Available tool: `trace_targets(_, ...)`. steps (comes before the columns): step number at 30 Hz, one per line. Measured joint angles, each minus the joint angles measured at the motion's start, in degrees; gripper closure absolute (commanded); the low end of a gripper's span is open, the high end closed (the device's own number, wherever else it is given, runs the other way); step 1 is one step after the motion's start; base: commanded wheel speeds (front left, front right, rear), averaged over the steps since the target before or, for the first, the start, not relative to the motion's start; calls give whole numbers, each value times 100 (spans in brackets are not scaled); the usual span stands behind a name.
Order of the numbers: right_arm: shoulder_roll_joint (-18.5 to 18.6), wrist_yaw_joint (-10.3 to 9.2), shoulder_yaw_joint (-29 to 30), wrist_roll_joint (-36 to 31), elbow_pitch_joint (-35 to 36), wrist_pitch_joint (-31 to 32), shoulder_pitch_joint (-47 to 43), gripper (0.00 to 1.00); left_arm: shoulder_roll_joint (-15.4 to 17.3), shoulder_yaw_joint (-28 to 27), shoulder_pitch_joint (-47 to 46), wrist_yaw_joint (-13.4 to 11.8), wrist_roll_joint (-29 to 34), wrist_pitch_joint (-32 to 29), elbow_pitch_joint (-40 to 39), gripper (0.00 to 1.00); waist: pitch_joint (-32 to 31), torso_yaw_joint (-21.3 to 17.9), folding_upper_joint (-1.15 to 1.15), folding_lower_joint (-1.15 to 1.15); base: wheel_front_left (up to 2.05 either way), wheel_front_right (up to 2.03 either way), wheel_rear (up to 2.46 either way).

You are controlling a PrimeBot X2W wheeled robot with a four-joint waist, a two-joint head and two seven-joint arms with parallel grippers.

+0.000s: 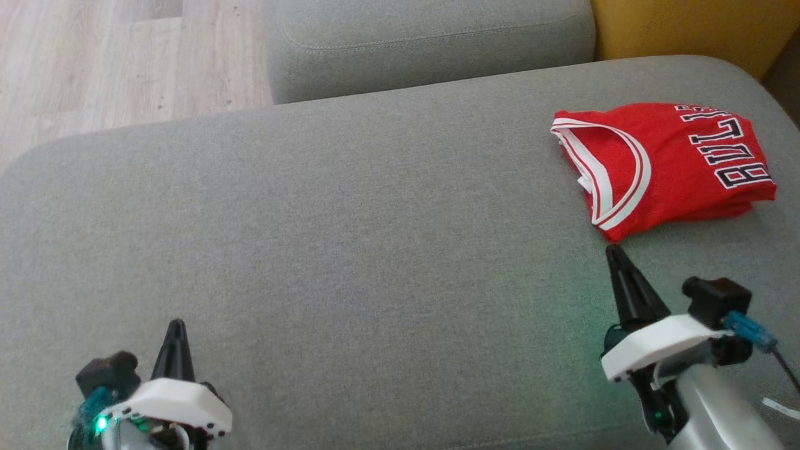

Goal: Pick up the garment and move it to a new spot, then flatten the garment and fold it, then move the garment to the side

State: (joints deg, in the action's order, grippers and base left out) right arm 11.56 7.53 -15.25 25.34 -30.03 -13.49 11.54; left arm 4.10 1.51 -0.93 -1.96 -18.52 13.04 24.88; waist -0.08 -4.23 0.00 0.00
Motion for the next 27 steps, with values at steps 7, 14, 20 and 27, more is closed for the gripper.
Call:
trace_targets(7,-24,0,154,450,96,157,17,100,-14,-19,-36,54,-492,-136,-64,100,2,29,0,0,0,0,0)
trace_targets(14,-53,0,299,844,176,249,10,100,-27,-37,-36,102,-921,-244,-104,100,4,54,0,0,0,0,0)
trace_targets(20,-129,0,389,1111,241,349,-2,100,-40,-46,-37,147,-1223,-307,-142,100,5,72,0,0,0,0,0)
trace_targets(27,-187,0,515,1502,309,456,-46,100,-45,-68,-42,197,-1656,-439,-218,100,6,97,0,0,0,0,0)
